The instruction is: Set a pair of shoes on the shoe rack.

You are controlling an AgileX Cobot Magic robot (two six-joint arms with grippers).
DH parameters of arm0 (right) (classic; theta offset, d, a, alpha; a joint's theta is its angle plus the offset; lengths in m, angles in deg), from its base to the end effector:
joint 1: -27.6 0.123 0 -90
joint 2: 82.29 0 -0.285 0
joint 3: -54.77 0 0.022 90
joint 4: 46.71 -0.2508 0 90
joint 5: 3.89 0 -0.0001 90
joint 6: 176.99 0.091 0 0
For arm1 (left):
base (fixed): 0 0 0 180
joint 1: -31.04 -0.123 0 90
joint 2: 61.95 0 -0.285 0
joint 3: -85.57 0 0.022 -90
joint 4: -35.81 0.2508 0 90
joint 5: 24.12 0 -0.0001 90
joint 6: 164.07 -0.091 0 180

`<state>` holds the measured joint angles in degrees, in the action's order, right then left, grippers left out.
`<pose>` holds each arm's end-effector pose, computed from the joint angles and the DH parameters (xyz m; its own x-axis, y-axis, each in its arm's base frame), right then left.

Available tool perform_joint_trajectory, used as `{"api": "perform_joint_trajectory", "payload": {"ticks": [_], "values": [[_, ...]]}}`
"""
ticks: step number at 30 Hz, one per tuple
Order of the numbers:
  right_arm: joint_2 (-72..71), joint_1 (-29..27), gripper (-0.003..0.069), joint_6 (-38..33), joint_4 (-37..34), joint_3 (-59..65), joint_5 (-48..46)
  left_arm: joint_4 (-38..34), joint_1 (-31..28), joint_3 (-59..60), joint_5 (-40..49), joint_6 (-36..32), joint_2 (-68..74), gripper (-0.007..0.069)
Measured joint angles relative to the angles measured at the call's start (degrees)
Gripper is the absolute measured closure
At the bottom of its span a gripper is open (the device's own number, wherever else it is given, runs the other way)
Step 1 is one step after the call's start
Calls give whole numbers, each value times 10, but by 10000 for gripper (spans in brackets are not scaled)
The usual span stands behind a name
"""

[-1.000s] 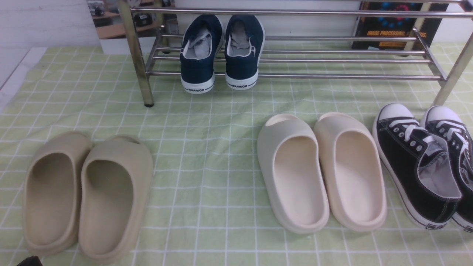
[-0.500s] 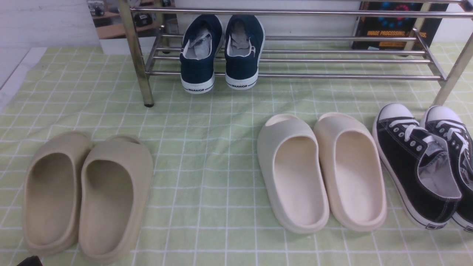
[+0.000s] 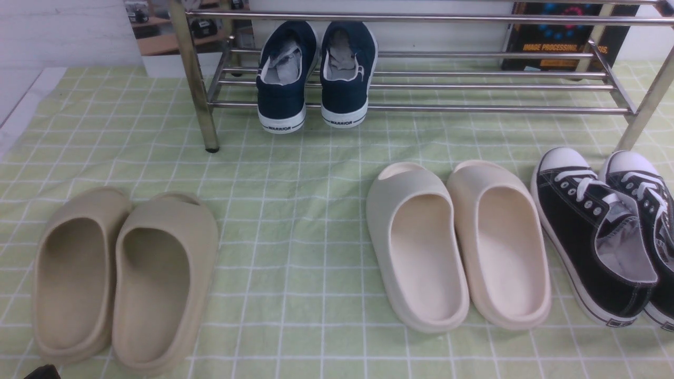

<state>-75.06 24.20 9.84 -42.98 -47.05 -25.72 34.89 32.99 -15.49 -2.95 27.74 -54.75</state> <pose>0.0522 -0.0053 0.1739 -0.2898 0.0760 -0.9541 0.0995 0.9938 0.0490 0.0528 -0.0023 0.1704 -0.2988 -0.2093 -0.9311 -0.0266 0.9771 -0.2111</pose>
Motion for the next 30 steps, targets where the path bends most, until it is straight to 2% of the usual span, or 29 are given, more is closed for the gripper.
{"api": "perform_joint_trajectory", "payload": {"ticks": [30], "values": [[0,0,419,0,0,0,0,0,0,0,0,1,0,621]]}}
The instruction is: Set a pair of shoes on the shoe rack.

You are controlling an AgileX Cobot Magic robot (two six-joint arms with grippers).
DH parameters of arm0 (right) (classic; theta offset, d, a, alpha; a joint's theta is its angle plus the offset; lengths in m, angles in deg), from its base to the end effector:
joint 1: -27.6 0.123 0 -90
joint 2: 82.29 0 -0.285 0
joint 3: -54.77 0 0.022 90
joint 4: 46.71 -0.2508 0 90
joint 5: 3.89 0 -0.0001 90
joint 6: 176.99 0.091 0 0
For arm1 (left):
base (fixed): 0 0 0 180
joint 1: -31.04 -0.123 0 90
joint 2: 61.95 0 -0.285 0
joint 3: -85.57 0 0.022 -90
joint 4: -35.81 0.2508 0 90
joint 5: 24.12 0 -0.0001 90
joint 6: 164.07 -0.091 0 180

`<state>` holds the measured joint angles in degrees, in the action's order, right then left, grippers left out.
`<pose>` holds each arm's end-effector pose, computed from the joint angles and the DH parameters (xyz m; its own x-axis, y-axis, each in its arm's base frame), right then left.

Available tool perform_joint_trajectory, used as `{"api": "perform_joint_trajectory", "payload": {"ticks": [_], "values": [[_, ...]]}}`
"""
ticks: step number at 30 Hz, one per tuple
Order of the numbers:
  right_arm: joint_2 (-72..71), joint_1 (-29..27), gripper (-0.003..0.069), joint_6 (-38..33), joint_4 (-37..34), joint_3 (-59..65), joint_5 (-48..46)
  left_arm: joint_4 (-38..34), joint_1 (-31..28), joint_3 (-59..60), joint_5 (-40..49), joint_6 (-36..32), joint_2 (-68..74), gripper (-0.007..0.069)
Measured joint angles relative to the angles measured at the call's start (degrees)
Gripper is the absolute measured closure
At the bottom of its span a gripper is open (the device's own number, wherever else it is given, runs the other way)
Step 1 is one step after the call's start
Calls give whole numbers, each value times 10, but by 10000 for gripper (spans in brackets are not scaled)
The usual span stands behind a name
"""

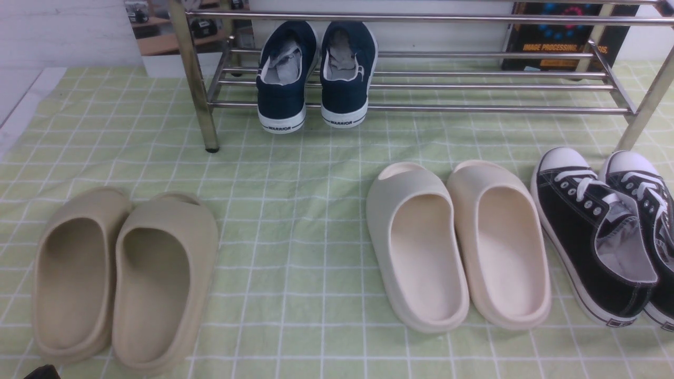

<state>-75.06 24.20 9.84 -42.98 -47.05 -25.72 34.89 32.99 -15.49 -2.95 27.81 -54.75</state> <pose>0.0522 -0.0053 0.1739 -0.2898 0.0760 -0.9541 0.0995 0.9938 0.0490 0.0528 -0.0023 0.1704 -0.2987 -0.2104 -0.9308 -0.0270 0.9769 -0.2122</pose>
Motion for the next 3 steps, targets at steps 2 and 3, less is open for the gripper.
{"api": "perform_joint_trajectory", "payload": {"ticks": [2,3], "values": [[0,0,419,0,0,0,0,0,0,0,0,0,0,621],[0,0,419,0,0,0,0,0,0,0,0,0,0,619]]}}
